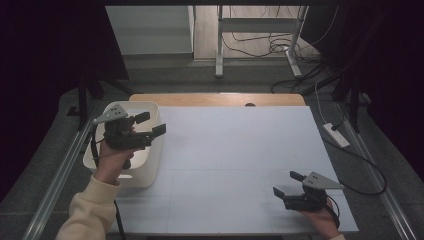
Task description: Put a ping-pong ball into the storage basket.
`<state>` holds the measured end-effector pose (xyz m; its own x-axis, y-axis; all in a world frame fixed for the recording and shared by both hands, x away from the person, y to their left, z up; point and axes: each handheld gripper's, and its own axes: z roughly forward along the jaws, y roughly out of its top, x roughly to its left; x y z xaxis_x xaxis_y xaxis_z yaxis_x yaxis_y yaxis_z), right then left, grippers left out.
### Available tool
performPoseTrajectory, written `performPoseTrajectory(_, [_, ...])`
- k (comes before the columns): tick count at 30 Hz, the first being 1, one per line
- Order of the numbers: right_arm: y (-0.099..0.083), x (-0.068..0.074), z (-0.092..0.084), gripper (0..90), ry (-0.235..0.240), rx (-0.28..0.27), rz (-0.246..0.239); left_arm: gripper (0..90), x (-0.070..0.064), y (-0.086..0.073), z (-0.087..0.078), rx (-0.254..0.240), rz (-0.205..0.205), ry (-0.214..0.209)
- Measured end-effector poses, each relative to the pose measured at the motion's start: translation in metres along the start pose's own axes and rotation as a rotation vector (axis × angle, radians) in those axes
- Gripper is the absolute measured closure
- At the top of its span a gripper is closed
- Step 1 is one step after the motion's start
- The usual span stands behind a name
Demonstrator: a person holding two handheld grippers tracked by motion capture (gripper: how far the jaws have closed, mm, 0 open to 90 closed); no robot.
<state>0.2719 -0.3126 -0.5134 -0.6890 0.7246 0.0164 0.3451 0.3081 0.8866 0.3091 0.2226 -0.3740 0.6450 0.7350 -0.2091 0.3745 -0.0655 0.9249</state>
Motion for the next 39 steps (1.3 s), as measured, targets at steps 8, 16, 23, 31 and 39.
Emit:
performPoseTrajectory(8, [0.0, 0.0, 0.0, 11.6, -0.001, 0.0, -0.002, 18.2, -0.016, -0.003, -0.001, -0.004, 0.023, -0.054])
performPoseTrajectory(16, [0.0, 0.0, -0.001, 11.6, -0.003, -0.003, -0.001, 18.3, -0.031, -0.008, 0.0, 0.0, 0.043, -0.091])
performPoseTrajectory(23, [0.0, 0.0, -0.001, 11.6, -0.002, -0.004, -0.001, 18.3, -0.041, -0.014, -0.001, 0.0, 0.057, -0.114])
performPoseTrajectory(31, [0.001, 0.0, -0.001, 11.6, -0.003, -0.004, 0.0, 18.4, -0.054, -0.029, 0.004, 0.018, 0.081, -0.14])
performPoseTrajectory(39, [0.001, 0.0, -0.001, 11.6, -0.003, -0.003, -0.002, 18.8, -0.067, -0.048, 0.005, 0.025, 0.119, -0.155])
